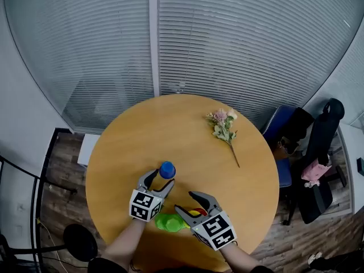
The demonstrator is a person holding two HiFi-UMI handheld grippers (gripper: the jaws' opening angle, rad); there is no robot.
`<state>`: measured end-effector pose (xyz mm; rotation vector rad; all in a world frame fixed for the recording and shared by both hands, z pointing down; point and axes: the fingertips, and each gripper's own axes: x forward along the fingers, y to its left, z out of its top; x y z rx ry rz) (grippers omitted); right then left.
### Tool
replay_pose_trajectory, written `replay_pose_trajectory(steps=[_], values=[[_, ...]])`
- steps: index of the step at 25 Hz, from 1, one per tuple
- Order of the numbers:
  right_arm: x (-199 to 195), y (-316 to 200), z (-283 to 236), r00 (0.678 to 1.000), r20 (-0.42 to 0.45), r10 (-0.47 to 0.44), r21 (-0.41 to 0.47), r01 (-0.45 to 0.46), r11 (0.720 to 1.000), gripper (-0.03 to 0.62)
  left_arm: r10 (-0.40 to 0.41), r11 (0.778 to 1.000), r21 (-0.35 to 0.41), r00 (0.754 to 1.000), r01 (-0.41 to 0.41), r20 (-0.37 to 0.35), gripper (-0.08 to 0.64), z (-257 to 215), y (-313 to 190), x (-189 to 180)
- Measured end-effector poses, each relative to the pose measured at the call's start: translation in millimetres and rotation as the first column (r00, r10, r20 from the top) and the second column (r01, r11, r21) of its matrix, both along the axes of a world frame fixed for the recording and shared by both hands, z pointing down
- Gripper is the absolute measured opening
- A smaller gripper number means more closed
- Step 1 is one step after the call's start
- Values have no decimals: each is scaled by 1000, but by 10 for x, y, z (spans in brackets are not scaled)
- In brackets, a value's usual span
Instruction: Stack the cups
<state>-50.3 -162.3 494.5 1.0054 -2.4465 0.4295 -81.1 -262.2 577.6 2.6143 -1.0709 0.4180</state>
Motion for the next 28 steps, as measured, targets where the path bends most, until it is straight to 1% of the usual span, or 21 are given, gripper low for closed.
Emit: replay_pose_trajectory(steps=[2,6,11,15,18,21,28], values=[[19,-4,50,1000,-2,-2,-20,2,1000,232,-7,1000,-17,1000,8,19,273,132,-113,32],[77,-52,131,1000,10,7,-46,-6,999,232,-21,999,-40,999,23,42,305,321,-297,96],[102,-68,205,1000,10,13,-66,-12,998,232,5,998,-69,998,-1,63,310,508,-367,150],[137,-103,255,1000,0,17,-73,-17,997,232,19,997,-73,997,-13,77,308,610,-422,158],[147,-112,252,1000,1,18,-70,-18,997,232,28,997,-70,996,-22,87,307,626,-438,175],[144,-104,248,1000,8,24,-71,-23,997,232,25,998,-66,996,-19,81,264,601,-446,181],[188,-95,205,999,7,39,-53,-39,998,232,21,999,-49,998,-18,51,258,389,-398,153]])
